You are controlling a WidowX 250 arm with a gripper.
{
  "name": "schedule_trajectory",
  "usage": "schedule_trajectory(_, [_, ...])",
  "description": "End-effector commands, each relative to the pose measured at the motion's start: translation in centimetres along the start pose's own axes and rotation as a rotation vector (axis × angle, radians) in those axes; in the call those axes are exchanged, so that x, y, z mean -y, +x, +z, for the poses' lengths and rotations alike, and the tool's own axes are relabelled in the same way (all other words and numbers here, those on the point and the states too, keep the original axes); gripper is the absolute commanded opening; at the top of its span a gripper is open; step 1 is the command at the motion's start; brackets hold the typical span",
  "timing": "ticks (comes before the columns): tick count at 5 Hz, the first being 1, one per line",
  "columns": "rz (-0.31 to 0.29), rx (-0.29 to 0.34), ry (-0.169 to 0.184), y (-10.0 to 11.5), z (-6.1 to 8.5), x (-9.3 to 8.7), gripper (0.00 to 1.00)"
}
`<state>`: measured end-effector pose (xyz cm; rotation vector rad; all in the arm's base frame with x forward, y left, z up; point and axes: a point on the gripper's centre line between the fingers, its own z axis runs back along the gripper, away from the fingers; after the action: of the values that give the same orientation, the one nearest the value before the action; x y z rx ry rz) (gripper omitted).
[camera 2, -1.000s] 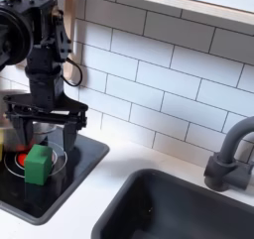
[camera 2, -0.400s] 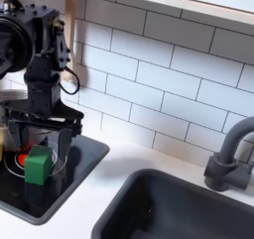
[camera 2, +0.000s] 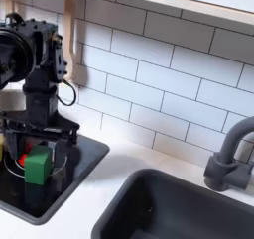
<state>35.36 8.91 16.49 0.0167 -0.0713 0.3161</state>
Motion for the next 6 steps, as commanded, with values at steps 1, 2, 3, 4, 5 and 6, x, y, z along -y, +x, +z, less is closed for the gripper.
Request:
schedule_trajectory(1, [0.011,-0.026,0.012,-0.13,-1.23,-0.67,1.0])
schedule_trajectory(2, [0.01,-0.028,0.014,-0.18,-1.31,-0.61,1.0])
schedule_trajectory(3, [0.002,-0.028,0.008,-0.18,-1.48,-0.6,1.0])
schedule_trajectory(4, [-0.014,-0.037,0.01,-0.28,-1.72,-0.56,1.0])
schedule_trajectory(5, [-0.024,-0.027,0.012,-0.31,-1.58,-0.63,0.0])
schedule_trajectory(6, [-0.031,-0.032,0.016,-0.33,-1.88,-0.71,0.0])
